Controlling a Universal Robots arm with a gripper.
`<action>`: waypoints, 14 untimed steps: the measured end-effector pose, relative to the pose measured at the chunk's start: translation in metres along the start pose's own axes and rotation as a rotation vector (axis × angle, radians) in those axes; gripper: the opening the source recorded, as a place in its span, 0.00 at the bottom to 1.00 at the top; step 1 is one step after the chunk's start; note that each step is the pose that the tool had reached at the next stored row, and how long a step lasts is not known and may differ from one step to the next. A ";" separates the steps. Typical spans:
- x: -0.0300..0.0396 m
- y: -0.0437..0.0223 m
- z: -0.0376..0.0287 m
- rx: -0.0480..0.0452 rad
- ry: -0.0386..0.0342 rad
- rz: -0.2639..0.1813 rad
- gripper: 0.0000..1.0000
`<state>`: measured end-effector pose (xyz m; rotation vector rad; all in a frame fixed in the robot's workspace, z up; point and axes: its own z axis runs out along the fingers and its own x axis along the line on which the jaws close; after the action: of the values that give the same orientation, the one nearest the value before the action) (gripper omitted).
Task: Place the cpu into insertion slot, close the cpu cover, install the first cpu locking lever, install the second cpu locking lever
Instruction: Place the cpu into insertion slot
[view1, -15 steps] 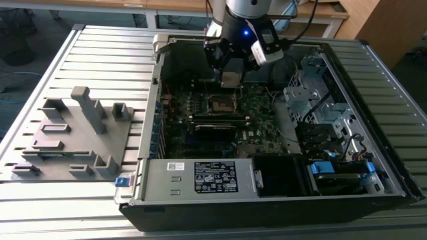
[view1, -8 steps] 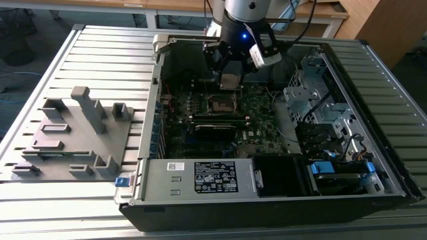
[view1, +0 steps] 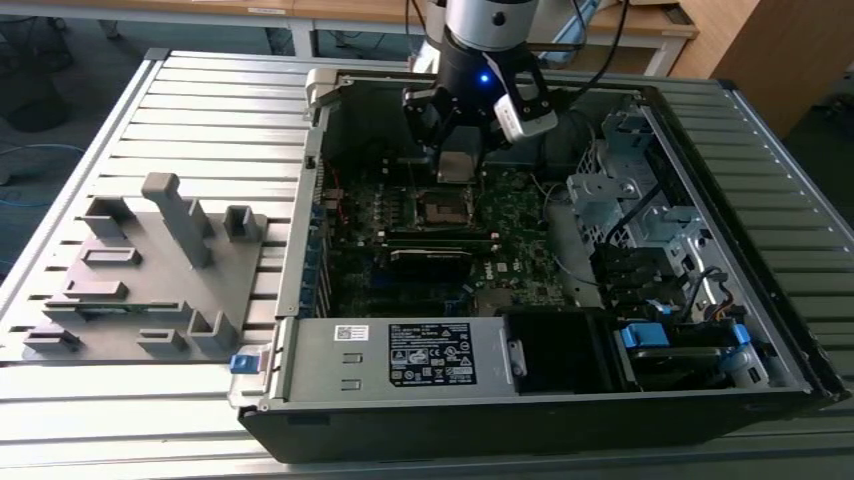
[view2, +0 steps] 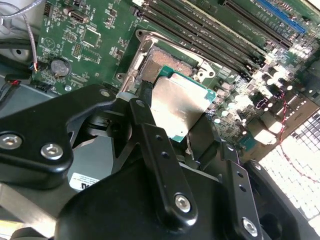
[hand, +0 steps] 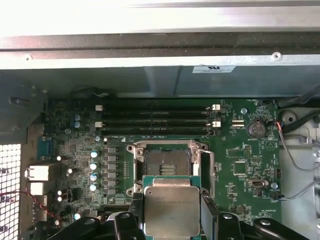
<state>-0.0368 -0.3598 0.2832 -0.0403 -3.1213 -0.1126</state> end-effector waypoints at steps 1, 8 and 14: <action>0.0000 0.0000 0.0000 0.0001 0.0001 0.000 0.54; 0.0001 -0.0003 0.0037 0.0004 0.0000 0.000 0.54; 0.0001 -0.0007 0.0123 0.0034 -0.0001 0.000 0.54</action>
<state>-0.0371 -0.3597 0.2709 -0.0405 -3.1216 -0.1072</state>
